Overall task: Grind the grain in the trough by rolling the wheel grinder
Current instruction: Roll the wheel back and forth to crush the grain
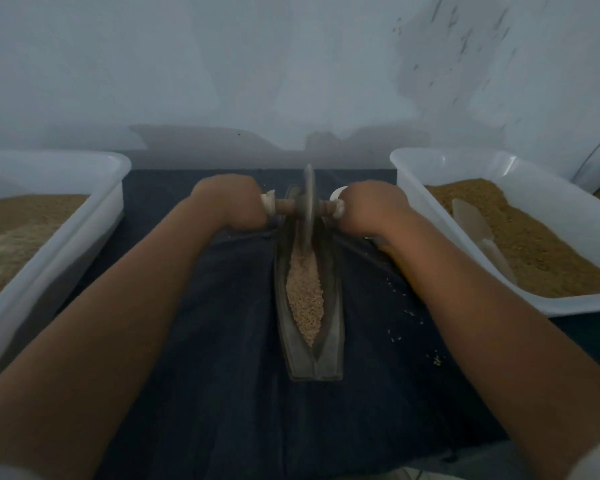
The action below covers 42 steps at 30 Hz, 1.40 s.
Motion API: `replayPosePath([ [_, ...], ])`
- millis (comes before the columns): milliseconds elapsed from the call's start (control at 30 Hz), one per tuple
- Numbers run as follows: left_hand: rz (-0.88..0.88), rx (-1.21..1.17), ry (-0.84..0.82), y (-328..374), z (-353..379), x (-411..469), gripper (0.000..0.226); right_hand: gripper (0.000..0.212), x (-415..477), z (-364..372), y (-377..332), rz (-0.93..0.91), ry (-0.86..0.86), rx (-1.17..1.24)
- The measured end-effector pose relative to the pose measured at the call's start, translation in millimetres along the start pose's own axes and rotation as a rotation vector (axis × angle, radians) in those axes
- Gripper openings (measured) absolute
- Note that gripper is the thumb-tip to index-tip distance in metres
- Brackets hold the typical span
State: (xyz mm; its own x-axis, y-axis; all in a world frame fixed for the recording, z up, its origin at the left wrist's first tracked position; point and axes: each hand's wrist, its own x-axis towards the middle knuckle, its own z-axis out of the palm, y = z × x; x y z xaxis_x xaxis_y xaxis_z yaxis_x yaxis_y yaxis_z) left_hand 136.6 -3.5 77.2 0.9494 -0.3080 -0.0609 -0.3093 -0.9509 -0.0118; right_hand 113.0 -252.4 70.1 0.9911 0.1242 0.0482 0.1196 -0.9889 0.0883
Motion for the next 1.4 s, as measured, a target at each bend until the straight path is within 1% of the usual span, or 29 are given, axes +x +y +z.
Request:
replayPosePath([
  [67, 0.043, 0.027, -0.054, 2.5, 2.6, -12.0, 0.037, 0.021, -10.5, -2.6, -0.3, -0.045, -0.157, 0.049],
  [167, 0.121, 0.067, -0.005, 9.5, 17.6, -64.2, 0.024, 0.018, -59.9, -1.7, -1.0, -0.109, -0.396, 0.142],
  [200, 0.151, 0.071, 0.022, 10.7, 22.9, -85.5, 0.023, 0.02, -79.5, -2.2, -0.9, -0.129, -0.435, 0.166],
  [233, 0.169, 0.072, 0.017, 10.6, 26.8, -104.7, 0.021, 0.017, -98.4, -3.7, -1.1, -0.147, -0.463, 0.173],
  [267, 0.173, 0.063, -0.018, 9.8, 30.4, -120.9, 0.021, 0.015, -113.0, -6.1, -1.9, -0.168, -0.488, 0.169],
  [300, 0.171, 0.047, -0.07, 8.7, 34.1, -131.7, 0.023, 0.022, -122.4, -6.5, -2.8, -0.189, -0.5, 0.153],
  [333, 0.165, 0.029, -0.115, 8.4, 36.9, -136.5, 0.024, 0.031, -126.8, -5.6, -2.9, -0.201, -0.483, 0.129],
  [367, 0.157, 0.018, -0.136, 8.8, 36.2, -136.3, 0.025, 0.034, -125.7, -4.5, -3.1, -0.196, -0.44, 0.103],
  [400, 0.155, 0.019, -0.121, 9.7, 33.4, -130.8, 0.026, 0.032, -121.0, -3.2, -4.1, -0.179, -0.369, 0.088],
  [500, 0.098, 0.068, 0.015, 13.0, 22.1, -96.3, 0.028, 0.024, -94.8, 6.2, -11.0, -0.078, -0.109, 0.045],
  [567, 0.04, 0.062, 0.042, 17.3, 14.1, -78.9, 0.027, 0.022, -81.5, 11.2, -15.6, -0.028, -0.009, 0.037],
  [600, 0.036, 0.061, 0.04, 19.8, 11.7, -76.9, 0.027, 0.022, -80.0, 12.3, -15.8, -0.02, -0.009, 0.047],
  [633, 0.051, 0.065, 0.03, 21.0, 10.1, -79.8, 0.026, 0.022, -82.9, 12.1, -14.6, -0.026, -0.044, 0.062],
  [700, 0.109, 0.053, -0.016, 21.4, 11.9, -102.9, 0.023, 0.024, -105.0, 9.4, -10.1, -0.067, -0.165, 0.093],
  [733, 0.146, 0.063, -0.009, 19.8, 16.8, -119.2, 0.023, 0.026, -119.2, 7.8, -7.7, -0.099, -0.225, 0.105],
  [800, 0.205, 0.095, 0.082, 17.5, 27.8, -151.7, 0.023, 0.029, -147.5, 5.8, -5.1, -0.147, -0.32, 0.122],
  [833, 0.208, 0.102, 0.133, 16.8, 32.6, -161.4, 0.024, 0.029, -155.4, 6.6, -5.1, -0.161, -0.318, 0.117],
  [867, 0.188, 0.106, 0.166, 15.6, 36.4, -162.8, 0.025, 0.029, -156.0, 8.9, -5.2, -0.165, -0.274, 0.094],
  [900, 0.148, 0.105, 0.165, 15.5, 38.1, -158.0, 0.025, 0.028, -151.0, 11.0, -6.0, -0.161, -0.202, 0.057],
  [1000, 0.01, 0.058, 0.108, 19.6, 32.3, -118.1, 0.026, 0.026, -113.0, 16.8, -10.9, -0.098, 0.004, -0.007],
  [1067, -0.033, 0.067, 0.121, 21.2, 21.1, -88.1, 0.027, 0.027, -84.0, 18.9, -12.5, -0.045, 0.05, 0.017],
  [1167, -0.044, 0.1, 0.133, 25.8, 10.1, -70.6, 0.026, 0.026, -68.5, 17.1, -13.9, -0.006, 0.029, 0.078],
  [1233, -0.024, 0.073, 0.056, 24.1, 12.1, -85.4, 0.023, 0.024, -84.2, 11.8, -14.4, -0.047, 0.012, 0.054],
  [1267, 0.006, 0.031, -0.016, 20.2, 17.7, -98.8, 0.022, 0.024, -97.4, 8.8, -14.8, -0.087, 0.022, 0.035],
  [1333, 0.075, -0.121, -0.213, 10.6, 32.0, -128.9, 0.023, 0.026, -126.7, 2.7, -17.5, -0.181, 0.069, -0.04],
  [1367, 0.085, -0.208, -0.307, 7.1, 36.9, -141.3, 0.022, 0.026, -137.4, -0.7, -20.5, -0.219, 0.084, -0.078],
  [1400, 0.09, -0.272, -0.365, 4.6, 41.4, -148.5, 0.021, 0.025, -141.5, -3.6, -20.8, -0.244, 0.091, -0.115],
])
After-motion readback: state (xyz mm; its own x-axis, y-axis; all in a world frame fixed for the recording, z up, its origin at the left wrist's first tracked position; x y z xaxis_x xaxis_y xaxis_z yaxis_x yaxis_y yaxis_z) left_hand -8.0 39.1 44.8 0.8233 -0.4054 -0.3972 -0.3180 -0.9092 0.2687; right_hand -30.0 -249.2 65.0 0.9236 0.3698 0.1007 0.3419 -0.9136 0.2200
